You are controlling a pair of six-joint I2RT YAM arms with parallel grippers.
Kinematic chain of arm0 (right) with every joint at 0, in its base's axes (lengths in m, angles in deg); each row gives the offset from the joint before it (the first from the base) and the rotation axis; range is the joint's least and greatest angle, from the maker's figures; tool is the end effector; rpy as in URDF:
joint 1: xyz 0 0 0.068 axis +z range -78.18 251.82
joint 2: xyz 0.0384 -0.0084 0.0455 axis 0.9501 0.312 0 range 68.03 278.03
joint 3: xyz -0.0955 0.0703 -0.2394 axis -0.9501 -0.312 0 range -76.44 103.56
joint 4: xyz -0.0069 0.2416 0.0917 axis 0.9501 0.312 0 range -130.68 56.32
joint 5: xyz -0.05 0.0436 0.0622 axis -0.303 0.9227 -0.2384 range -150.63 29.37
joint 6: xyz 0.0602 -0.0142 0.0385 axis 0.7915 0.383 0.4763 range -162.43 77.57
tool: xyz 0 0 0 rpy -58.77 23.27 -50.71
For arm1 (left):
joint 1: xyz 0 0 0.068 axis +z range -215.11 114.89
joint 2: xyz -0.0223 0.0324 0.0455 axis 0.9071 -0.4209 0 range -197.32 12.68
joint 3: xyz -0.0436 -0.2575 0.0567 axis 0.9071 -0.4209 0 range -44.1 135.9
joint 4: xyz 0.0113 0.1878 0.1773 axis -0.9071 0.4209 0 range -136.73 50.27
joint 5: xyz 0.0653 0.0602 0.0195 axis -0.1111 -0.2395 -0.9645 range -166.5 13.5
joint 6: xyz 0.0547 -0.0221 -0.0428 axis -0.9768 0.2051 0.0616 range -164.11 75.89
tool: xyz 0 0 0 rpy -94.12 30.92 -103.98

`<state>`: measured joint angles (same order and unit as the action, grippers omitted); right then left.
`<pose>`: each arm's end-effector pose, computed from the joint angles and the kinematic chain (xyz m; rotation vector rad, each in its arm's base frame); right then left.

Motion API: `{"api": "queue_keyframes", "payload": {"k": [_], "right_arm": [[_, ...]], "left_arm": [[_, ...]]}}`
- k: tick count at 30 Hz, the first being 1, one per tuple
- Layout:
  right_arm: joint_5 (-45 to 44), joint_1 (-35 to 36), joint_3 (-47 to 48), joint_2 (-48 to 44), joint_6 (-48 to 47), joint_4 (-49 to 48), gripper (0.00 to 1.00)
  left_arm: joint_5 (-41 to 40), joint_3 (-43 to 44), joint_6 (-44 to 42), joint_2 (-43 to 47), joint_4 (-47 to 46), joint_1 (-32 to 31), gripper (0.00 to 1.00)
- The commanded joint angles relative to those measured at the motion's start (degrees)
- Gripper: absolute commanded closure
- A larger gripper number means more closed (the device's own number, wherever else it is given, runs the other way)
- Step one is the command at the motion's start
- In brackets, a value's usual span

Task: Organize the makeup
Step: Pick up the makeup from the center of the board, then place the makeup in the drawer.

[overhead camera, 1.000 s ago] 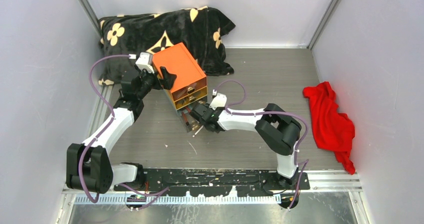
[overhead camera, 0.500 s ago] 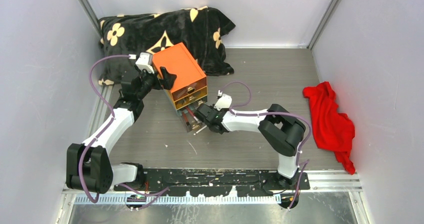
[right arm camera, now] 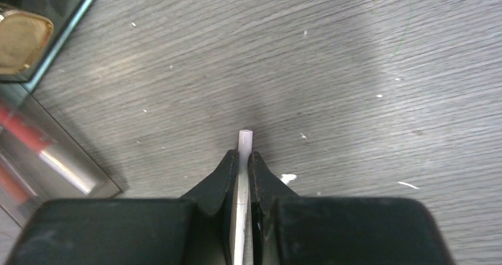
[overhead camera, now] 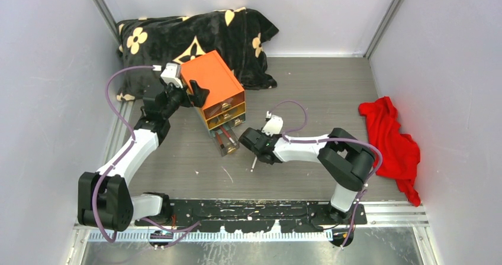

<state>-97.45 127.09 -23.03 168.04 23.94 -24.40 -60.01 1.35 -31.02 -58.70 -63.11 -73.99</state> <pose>0.2181 0.2509 0.1242 0.4167 2.3298 0.1140 0.3052 -0.0652 0.2845 0.1499 1.7537 -0.5302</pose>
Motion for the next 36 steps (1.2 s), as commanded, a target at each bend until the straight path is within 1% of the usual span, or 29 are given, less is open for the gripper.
{"api": "queue_keyframes", "payload": {"k": [1, 5, 8, 12, 14, 16, 19, 24, 32, 36], "right_arm": [[-0.52, -0.33, -3.77, -3.31, -6.20, 4.38, 0.99], [-2.37, 0.21, -5.56, -10.92, -11.95, 1.74, 0.99], [-2.56, 0.82, -4.94, -15.29, -17.48, -0.73, 0.99], [-0.45, 1.88, 0.81, -15.80, -25.86, -2.07, 0.99], [2.74, 2.08, 3.55, -15.28, -28.99, -4.41, 0.99], [4.36, 2.30, 5.82, -14.86, -30.05, -5.96, 0.99], [6.95, 2.42, 6.40, -14.45, -31.48, -11.26, 0.99], [11.93, 2.47, 10.98, -10.49, -31.28, -12.38, 0.99], [14.71, 2.67, 11.70, -4.68, -28.90, -21.44, 0.99], [15.29, 2.68, 12.80, -2.61, -28.10, -23.11, 0.99]], "left_arm": [[1.21, -2.14, -2.41, 0.26, 8.47, -0.52, 0.00], [1.02, -2.30, -2.40, 0.37, 8.54, -0.56, 0.00], [1.02, -2.08, -2.36, 0.27, 8.56, -0.52, 0.00], [0.93, -1.59, -2.39, 0.14, 8.81, -0.52, 0.00], [0.92, -1.47, -2.43, 0.16, 8.95, -0.49, 0.00], [0.82, -1.48, -2.51, 0.31, 9.08, -0.52, 0.00], [0.49, -1.68, -2.62, 0.57, 9.21, -0.51, 0.00], [0.55, -1.78, -2.71, 0.45, 9.26, -0.52, 0.00], [0.70, -1.69, -2.66, 0.29, 9.17, -0.47, 0.00], [0.83, -1.76, -2.76, 0.23, 9.17, -0.52, 0.00]]}}
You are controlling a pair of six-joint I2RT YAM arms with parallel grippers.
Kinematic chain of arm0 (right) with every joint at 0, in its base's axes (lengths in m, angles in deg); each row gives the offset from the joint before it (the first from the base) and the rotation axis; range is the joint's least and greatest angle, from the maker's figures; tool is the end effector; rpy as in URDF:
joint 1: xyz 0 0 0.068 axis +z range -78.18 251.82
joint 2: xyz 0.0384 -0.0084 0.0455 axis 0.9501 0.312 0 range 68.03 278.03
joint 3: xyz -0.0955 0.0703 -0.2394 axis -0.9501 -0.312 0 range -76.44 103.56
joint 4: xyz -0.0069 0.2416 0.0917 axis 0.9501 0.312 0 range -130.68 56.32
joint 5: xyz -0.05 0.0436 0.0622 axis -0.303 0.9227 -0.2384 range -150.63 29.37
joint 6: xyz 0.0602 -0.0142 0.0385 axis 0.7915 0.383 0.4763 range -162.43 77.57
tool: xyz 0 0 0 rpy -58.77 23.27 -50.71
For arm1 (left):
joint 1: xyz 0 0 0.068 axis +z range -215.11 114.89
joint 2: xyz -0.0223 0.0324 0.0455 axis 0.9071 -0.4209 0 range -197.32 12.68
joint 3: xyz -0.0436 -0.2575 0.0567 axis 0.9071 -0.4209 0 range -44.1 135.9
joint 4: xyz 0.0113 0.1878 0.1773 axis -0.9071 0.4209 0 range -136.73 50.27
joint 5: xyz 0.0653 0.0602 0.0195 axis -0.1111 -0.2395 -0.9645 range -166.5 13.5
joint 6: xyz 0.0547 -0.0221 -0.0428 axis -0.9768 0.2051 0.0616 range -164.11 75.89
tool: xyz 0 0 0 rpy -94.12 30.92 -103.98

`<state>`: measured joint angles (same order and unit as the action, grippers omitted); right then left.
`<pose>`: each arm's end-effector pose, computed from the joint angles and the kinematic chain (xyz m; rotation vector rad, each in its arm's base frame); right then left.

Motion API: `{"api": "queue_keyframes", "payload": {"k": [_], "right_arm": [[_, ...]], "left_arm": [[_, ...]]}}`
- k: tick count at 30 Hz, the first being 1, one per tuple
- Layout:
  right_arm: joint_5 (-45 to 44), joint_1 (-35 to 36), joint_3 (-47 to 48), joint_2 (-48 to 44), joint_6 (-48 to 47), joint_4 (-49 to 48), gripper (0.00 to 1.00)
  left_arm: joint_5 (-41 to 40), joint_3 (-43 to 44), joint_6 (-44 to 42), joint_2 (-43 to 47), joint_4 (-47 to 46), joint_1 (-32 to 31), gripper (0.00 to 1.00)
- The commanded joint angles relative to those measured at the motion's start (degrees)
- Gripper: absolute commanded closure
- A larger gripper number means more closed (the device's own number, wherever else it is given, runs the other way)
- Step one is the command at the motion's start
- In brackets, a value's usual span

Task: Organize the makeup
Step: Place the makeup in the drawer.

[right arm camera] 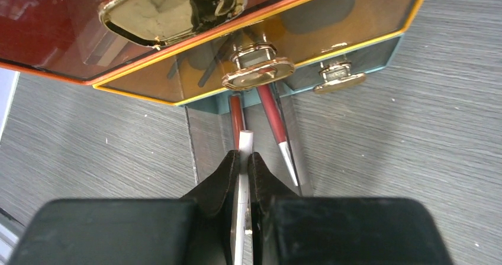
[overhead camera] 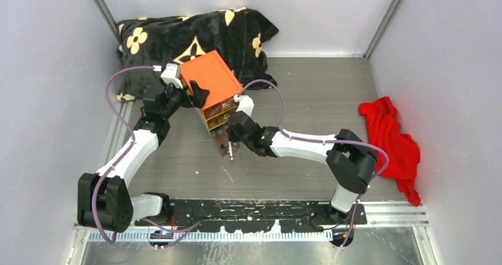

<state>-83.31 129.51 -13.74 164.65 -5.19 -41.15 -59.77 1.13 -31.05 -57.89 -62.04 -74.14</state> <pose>0.2294 0.3191 0.2132 -0.1529 2.1501 0.5589 0.3019 -0.0657 0.2847 0.1547 1.7620 -0.5355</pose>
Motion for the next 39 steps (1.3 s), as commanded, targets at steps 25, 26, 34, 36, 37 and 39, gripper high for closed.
{"api": "queue_keyframes", "payload": {"k": [25, 26, 34, 36, 37, 39], "right_arm": [[2.70, 0.25, 8.04, 9.72, 0.45, -5.00, 0.61], [2.68, 0.29, 7.90, 9.46, 0.17, -5.25, 0.60], [1.49, 0.34, 5.68, 4.84, -2.91, -5.56, 0.55], [1.17, 0.33, 4.77, 2.90, -3.83, -5.29, 0.55], [1.06, 0.36, 4.38, 1.81, -4.25, -4.91, 0.55], [1.25, 0.62, 3.39, -0.36, -5.24, -4.45, 0.55]], "left_arm": [[0.74, -1.79, -2.83, -0.67, 7.93, -0.37, 0.00], [0.69, -1.86, -2.84, -0.71, 7.93, -0.37, 0.00], [0.75, -1.73, -2.80, -0.62, 8.10, -0.32, 0.00], [0.67, -1.69, -2.81, -0.69, 8.10, -0.36, 0.00], [0.67, -1.67, -2.88, -0.78, 8.10, -0.37, 0.00], [0.66, -1.64, -2.86, -0.97, 8.10, -0.41, 0.00]]}}
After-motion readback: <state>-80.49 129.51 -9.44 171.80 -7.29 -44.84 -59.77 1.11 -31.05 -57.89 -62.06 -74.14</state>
